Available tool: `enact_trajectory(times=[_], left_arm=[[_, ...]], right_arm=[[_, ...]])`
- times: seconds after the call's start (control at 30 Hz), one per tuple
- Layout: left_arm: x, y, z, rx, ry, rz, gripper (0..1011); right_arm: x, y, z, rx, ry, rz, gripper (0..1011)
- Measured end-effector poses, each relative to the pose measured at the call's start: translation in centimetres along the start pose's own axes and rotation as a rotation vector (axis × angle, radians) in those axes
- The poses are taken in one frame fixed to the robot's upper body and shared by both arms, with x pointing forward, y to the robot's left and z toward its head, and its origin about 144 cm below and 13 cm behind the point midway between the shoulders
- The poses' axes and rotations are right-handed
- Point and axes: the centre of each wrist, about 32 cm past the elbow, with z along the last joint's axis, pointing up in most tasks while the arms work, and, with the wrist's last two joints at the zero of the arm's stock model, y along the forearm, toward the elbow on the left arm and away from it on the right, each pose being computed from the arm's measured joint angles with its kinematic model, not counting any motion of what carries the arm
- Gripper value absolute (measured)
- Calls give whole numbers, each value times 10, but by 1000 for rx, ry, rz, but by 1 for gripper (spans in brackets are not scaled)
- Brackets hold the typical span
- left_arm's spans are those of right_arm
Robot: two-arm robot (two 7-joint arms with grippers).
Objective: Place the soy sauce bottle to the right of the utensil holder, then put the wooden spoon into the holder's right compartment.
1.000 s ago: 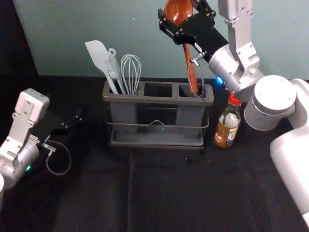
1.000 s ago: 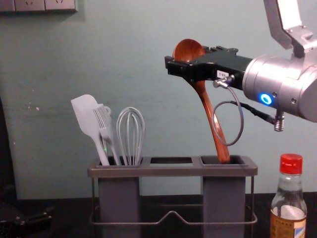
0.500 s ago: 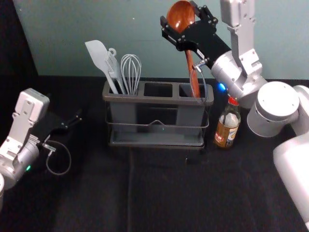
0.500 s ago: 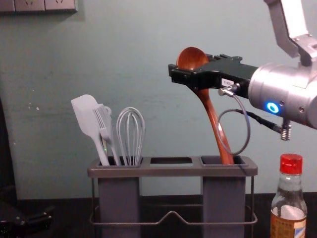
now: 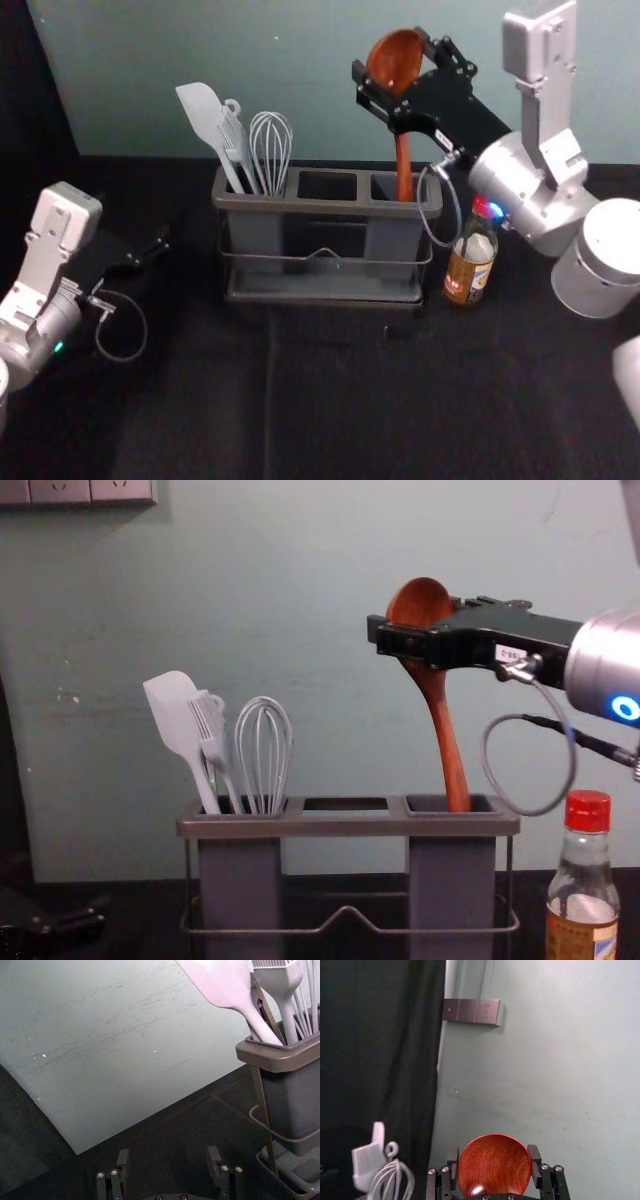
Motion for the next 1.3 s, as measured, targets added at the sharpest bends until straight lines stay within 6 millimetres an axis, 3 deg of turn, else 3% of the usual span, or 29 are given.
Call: enact_trajectory(times=[0.5,1.3], left_arm=[[0,0,0,0,0,0,1005],[0,0,0,0,0,0,1005]], right_arm=[[17,-28,10,-104,37,152,842],[30,-45,-8,-146,63,183,841]])
